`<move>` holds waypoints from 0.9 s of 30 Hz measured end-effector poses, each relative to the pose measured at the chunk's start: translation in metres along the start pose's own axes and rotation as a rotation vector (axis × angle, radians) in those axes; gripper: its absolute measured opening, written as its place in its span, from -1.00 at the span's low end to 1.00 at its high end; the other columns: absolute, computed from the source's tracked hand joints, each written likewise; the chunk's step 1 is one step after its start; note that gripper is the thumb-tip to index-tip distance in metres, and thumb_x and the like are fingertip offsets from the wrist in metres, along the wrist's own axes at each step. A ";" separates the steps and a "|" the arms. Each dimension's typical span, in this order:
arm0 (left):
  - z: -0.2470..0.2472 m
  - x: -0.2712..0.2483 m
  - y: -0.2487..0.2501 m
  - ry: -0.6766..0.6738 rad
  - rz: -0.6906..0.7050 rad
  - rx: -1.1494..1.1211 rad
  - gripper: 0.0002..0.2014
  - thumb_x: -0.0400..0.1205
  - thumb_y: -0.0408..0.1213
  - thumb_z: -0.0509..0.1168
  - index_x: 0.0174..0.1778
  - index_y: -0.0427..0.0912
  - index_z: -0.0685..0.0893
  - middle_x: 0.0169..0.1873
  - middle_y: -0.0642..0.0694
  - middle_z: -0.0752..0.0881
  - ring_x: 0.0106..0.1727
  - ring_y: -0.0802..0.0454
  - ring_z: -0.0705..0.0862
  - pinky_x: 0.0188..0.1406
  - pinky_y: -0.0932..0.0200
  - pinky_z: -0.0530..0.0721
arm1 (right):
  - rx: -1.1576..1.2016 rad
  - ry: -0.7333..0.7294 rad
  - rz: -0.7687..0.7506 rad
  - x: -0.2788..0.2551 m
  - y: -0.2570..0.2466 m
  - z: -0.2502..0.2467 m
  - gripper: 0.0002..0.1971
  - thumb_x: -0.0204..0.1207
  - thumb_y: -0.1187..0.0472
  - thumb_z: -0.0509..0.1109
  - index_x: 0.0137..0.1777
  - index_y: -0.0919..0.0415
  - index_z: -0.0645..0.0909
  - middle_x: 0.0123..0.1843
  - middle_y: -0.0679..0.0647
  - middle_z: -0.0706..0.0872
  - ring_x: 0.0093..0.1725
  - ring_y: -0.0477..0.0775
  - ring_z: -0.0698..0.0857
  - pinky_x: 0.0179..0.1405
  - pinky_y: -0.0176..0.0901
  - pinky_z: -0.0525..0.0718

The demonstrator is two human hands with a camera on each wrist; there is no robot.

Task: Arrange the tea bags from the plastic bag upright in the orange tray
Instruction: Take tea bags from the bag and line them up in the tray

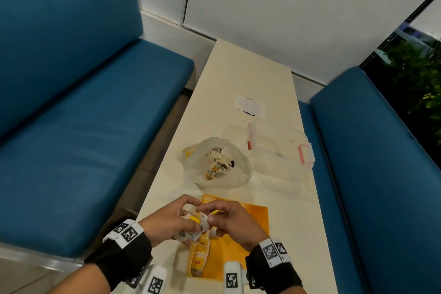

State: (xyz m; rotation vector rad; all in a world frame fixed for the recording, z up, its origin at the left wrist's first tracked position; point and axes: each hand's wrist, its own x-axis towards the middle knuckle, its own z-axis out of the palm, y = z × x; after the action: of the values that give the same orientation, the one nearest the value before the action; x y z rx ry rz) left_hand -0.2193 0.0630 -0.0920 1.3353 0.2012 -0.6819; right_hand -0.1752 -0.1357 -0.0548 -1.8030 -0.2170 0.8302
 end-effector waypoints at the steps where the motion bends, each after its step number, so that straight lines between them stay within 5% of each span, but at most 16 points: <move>1: 0.000 -0.001 0.001 0.000 -0.005 -0.013 -0.52 0.55 -0.50 0.47 0.34 -0.07 0.55 0.07 -0.41 0.71 -0.11 -0.15 0.82 -0.25 0.05 0.75 | 0.023 -0.014 0.007 -0.001 -0.001 0.000 -0.71 0.58 0.46 0.37 0.18 0.19 0.79 0.01 0.07 0.76 -0.27 -0.08 0.65 -0.34 -0.16 0.60; 9: -0.003 -0.003 -0.002 -0.009 -0.010 -0.101 -0.63 0.61 -0.55 0.37 0.31 -0.20 0.60 -0.17 -0.28 0.77 -0.23 -0.12 0.78 -0.37 0.07 0.71 | 0.031 -0.034 -0.007 -0.004 0.002 0.001 -0.72 0.52 0.41 0.47 0.20 0.21 0.79 -0.10 0.07 0.73 -0.23 0.13 0.58 -0.24 -0.07 0.60; 13: 0.000 -0.005 -0.002 -0.001 -0.019 -0.153 -0.67 0.64 -0.56 0.32 0.30 -0.25 0.60 -0.12 -0.34 0.81 -0.23 -0.12 0.79 -0.39 0.09 0.70 | -0.015 0.019 -0.012 -0.003 0.001 0.006 -0.69 0.52 0.45 0.46 0.20 0.17 0.79 -0.09 0.02 0.72 -0.32 -0.11 0.64 -0.31 -0.17 0.61; 16: 0.002 -0.003 -0.003 0.034 -0.022 -0.206 -0.70 0.63 -0.56 0.32 0.27 -0.29 0.61 -0.09 -0.37 0.81 -0.19 -0.17 0.79 -0.39 0.09 0.71 | 0.013 0.094 -0.038 -0.003 -0.001 0.009 -0.75 0.48 0.41 0.50 0.12 0.17 0.72 -0.03 0.06 0.71 -0.33 -0.09 0.64 -0.36 -0.15 0.57; 20: 0.004 -0.002 -0.001 0.073 -0.036 -0.247 -0.55 0.38 -0.42 0.41 0.22 -0.36 0.65 -0.14 -0.35 0.79 -0.24 -0.14 0.78 -0.41 0.12 0.71 | -0.043 0.111 -0.061 -0.005 -0.002 0.011 -0.90 0.49 0.41 0.51 -0.03 0.27 0.74 -0.19 0.04 0.76 -0.37 -0.15 0.66 -0.32 -0.17 0.58; 23: 0.003 -0.001 0.000 0.096 -0.031 -0.249 -0.52 0.31 -0.40 0.39 0.18 -0.36 0.67 -0.19 -0.32 0.78 -0.25 -0.14 0.78 -0.40 0.12 0.71 | -0.043 0.095 -0.072 -0.005 -0.002 0.012 -0.83 0.43 0.37 0.59 0.02 0.27 0.79 -0.09 0.04 0.77 -0.24 -0.11 0.73 -0.25 -0.23 0.65; 27: 0.000 0.000 0.000 0.100 -0.033 -0.250 -0.69 0.51 -0.51 0.38 0.18 -0.36 0.67 -0.17 -0.33 0.79 -0.22 -0.15 0.77 -0.38 0.11 0.71 | -0.130 0.138 -0.114 -0.001 0.001 0.012 -0.81 0.42 0.27 0.61 0.03 0.12 0.83 -0.01 0.08 0.74 -0.13 -0.10 0.71 -0.14 -0.19 0.69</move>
State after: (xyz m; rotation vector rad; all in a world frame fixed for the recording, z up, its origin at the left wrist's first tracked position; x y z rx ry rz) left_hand -0.2195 0.0626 -0.0922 1.1287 0.3773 -0.5971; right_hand -0.1839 -0.1276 -0.0569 -1.9422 -0.2861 0.6209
